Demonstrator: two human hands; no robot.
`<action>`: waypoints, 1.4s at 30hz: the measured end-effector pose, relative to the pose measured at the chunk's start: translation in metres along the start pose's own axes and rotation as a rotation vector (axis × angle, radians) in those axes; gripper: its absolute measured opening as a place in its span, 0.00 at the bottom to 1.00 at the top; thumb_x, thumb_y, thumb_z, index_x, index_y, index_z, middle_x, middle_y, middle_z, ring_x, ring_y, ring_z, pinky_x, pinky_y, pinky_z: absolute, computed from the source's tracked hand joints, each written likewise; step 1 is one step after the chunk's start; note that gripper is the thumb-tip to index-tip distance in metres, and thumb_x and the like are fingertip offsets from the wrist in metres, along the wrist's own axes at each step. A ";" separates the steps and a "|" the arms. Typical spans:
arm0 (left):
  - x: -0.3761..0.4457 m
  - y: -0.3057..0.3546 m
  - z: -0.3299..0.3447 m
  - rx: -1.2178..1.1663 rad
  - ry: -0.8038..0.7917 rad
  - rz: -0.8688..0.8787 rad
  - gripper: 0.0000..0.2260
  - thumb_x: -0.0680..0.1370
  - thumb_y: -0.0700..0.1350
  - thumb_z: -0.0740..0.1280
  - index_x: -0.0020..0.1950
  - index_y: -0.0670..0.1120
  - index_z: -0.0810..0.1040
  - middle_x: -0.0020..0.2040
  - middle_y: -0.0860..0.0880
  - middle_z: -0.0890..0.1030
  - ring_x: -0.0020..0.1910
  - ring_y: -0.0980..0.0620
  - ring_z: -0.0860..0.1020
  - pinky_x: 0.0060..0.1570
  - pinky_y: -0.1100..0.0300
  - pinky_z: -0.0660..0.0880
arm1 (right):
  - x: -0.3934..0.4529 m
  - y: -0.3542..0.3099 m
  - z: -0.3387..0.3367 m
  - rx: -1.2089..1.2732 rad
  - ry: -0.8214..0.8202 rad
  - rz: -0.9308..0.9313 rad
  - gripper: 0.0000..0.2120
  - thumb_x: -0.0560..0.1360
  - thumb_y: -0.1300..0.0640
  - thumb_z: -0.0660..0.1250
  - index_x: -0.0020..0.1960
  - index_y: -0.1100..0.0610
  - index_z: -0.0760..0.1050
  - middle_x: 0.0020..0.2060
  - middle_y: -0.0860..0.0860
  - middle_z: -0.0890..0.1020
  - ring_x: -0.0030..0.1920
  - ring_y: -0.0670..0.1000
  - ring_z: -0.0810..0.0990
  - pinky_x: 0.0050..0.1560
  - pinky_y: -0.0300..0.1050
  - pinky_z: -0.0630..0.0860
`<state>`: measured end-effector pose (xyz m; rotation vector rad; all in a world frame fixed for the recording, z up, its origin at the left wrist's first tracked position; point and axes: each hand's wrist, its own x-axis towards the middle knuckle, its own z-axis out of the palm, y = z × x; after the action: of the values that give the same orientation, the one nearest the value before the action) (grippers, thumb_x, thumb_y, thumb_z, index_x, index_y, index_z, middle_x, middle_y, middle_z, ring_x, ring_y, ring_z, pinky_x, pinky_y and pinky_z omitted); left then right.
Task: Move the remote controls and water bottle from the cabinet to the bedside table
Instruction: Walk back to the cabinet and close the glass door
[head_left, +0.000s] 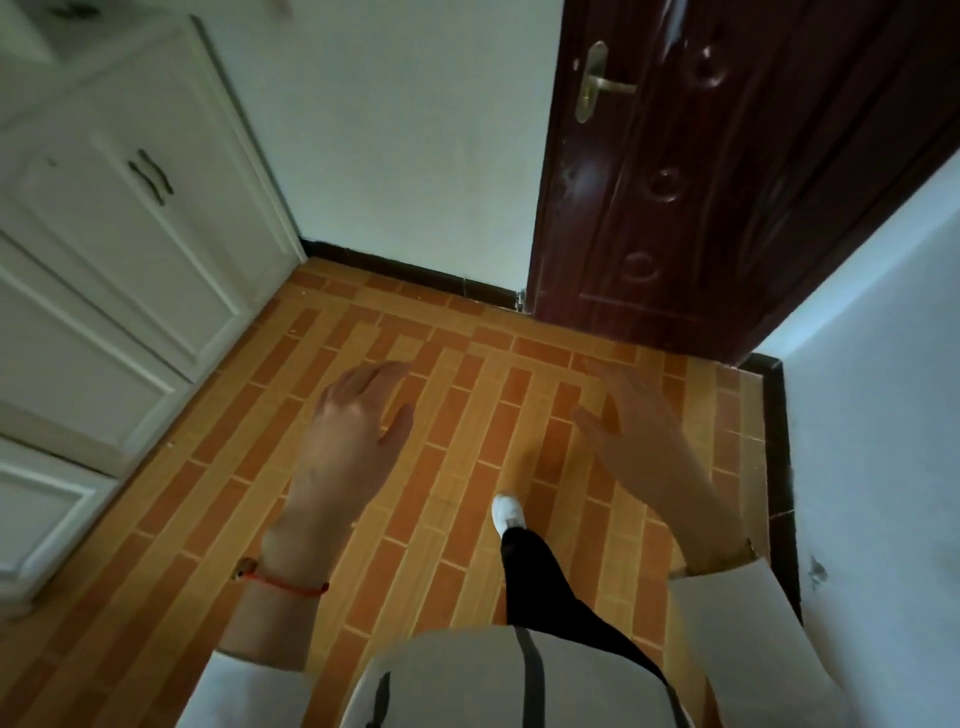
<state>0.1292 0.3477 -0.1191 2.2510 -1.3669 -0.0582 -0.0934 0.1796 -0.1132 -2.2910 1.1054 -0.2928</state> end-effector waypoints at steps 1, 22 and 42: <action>0.015 -0.003 0.002 0.003 0.015 -0.024 0.18 0.78 0.43 0.67 0.68 0.46 0.74 0.64 0.47 0.78 0.64 0.46 0.76 0.61 0.45 0.75 | 0.022 0.000 -0.001 -0.005 -0.005 -0.026 0.26 0.78 0.47 0.62 0.74 0.47 0.60 0.72 0.48 0.65 0.74 0.51 0.60 0.69 0.49 0.60; 0.288 -0.103 0.007 0.076 0.220 -0.463 0.18 0.78 0.47 0.66 0.68 0.50 0.73 0.64 0.51 0.77 0.62 0.48 0.77 0.59 0.45 0.75 | 0.444 -0.082 0.020 -0.039 -0.248 -0.511 0.26 0.78 0.43 0.59 0.74 0.46 0.59 0.71 0.49 0.68 0.72 0.49 0.65 0.67 0.50 0.70; 0.565 -0.324 -0.059 0.158 0.352 -0.614 0.18 0.78 0.46 0.65 0.69 0.50 0.73 0.64 0.51 0.78 0.64 0.51 0.75 0.66 0.51 0.71 | 0.777 -0.288 0.116 -0.010 -0.338 -0.635 0.41 0.67 0.27 0.48 0.74 0.48 0.61 0.73 0.49 0.66 0.74 0.51 0.64 0.72 0.54 0.64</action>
<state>0.6914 0.0148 -0.0871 2.5786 -0.4891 0.2337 0.6348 -0.2315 -0.0784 -2.5251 0.1963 -0.1265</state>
